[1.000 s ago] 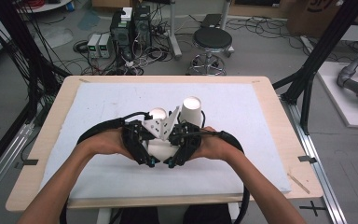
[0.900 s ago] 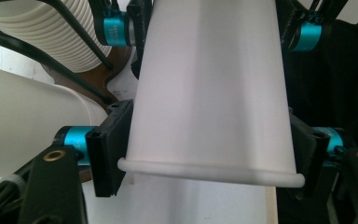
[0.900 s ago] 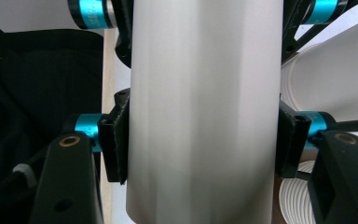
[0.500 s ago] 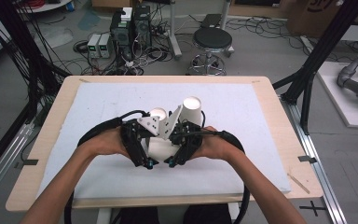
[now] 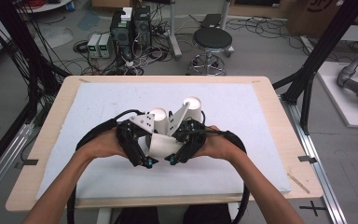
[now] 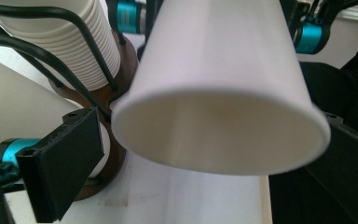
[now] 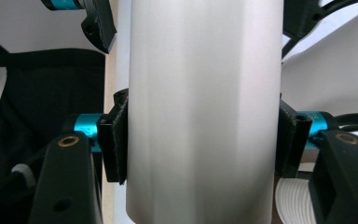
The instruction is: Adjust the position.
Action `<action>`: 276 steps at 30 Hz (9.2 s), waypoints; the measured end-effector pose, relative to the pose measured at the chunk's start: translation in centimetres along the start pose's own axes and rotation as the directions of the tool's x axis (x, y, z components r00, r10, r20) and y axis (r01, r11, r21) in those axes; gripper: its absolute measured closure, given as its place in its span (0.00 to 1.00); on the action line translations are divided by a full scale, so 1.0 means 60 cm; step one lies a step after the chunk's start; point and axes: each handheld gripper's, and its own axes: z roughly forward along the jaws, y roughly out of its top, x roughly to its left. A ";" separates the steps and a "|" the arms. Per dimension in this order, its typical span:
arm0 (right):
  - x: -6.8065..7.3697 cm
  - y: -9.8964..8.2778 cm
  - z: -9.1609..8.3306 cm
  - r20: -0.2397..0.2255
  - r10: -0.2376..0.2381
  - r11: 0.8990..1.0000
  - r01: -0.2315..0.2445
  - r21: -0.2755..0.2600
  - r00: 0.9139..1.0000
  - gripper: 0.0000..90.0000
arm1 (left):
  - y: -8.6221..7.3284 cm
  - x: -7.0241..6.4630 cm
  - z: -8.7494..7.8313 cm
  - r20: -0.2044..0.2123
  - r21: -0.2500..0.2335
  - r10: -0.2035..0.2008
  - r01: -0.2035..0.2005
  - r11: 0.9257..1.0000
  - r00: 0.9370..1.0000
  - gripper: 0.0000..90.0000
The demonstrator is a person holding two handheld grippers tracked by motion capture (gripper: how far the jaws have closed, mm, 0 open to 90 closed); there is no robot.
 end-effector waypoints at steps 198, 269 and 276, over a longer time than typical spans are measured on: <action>0.039 -0.118 0.039 -0.047 0.147 0.878 -0.152 -0.453 0.988 0.21 | -0.080 -0.023 0.023 0.087 -0.493 -0.052 0.089 0.865 0.995 0.33; 0.026 -0.332 -0.038 0.211 0.498 0.825 -0.384 -0.415 0.841 0.21 | -0.176 -0.014 -0.063 -0.158 -0.133 -0.145 0.125 0.983 0.977 0.32; 0.025 -0.332 -0.037 0.214 0.497 0.825 -0.382 -0.416 0.841 0.21 | -0.178 -0.014 -0.064 -0.161 -0.127 -0.146 0.126 0.984 0.976 0.32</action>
